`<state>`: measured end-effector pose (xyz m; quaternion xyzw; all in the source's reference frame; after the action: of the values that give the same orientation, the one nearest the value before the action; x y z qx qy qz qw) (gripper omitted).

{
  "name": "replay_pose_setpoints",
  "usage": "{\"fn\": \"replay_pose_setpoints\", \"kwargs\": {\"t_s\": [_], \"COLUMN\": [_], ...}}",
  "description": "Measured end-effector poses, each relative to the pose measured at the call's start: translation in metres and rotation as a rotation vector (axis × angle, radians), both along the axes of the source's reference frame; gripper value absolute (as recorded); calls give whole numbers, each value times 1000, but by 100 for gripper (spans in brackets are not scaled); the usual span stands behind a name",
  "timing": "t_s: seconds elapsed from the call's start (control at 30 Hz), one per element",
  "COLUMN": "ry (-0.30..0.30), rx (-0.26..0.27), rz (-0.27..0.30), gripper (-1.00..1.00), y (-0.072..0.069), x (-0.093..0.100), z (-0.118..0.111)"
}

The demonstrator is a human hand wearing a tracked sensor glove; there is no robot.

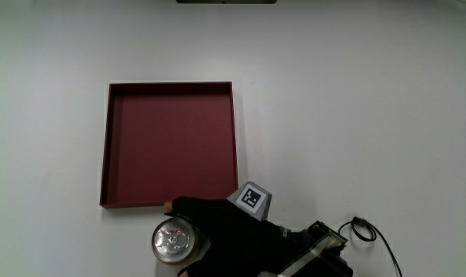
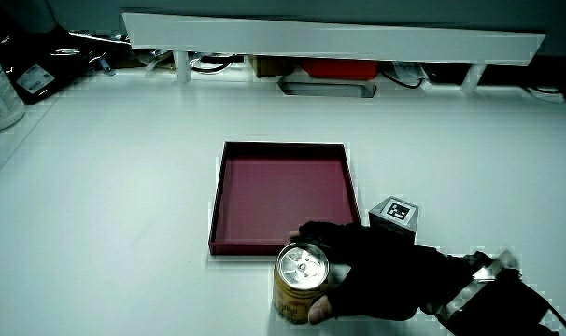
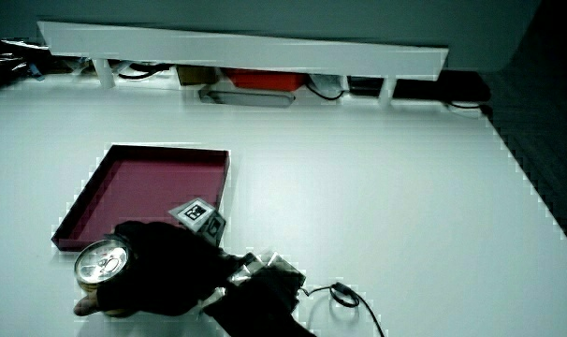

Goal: Pick red bull from desk

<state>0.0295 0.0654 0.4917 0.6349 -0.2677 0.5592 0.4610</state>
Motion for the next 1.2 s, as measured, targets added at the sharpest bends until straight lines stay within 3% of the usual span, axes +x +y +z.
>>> {"fn": "replay_pose_setpoints", "kwargs": {"t_s": [0.3,0.37,0.4,0.5,0.57,0.63,0.67,0.77,0.8,0.83,0.87,0.9,0.97,1.03,1.1,1.13,1.2], "ry": [13,17,7,47,17,5,28,-2,40,-5,10,-15,-46,-88,-119,-91,-103], "rx": [12,32,17,32,19,43,55,88,80,92,96,111,49,25,32,82,85], "rz": [60,62,65,46,70,86,86,111,100,116,114,121,133,155,175,174,193], "gripper": [57,63,66,74,80,86,89,97,100,100,100,100,100,100,100,100,100], "y": [-1,-1,-1,0,2,2,2,3,3,3,3,3,2,-1,-6,-10,-16], "x": [1,2,2,1,1,1,2,2,3,2,3,3,3,6,9,11,14], "z": [-2,0,0,1,3,1,0,0,-1,-1,-2,-2,-6,-11,-18,-24,-33]}}
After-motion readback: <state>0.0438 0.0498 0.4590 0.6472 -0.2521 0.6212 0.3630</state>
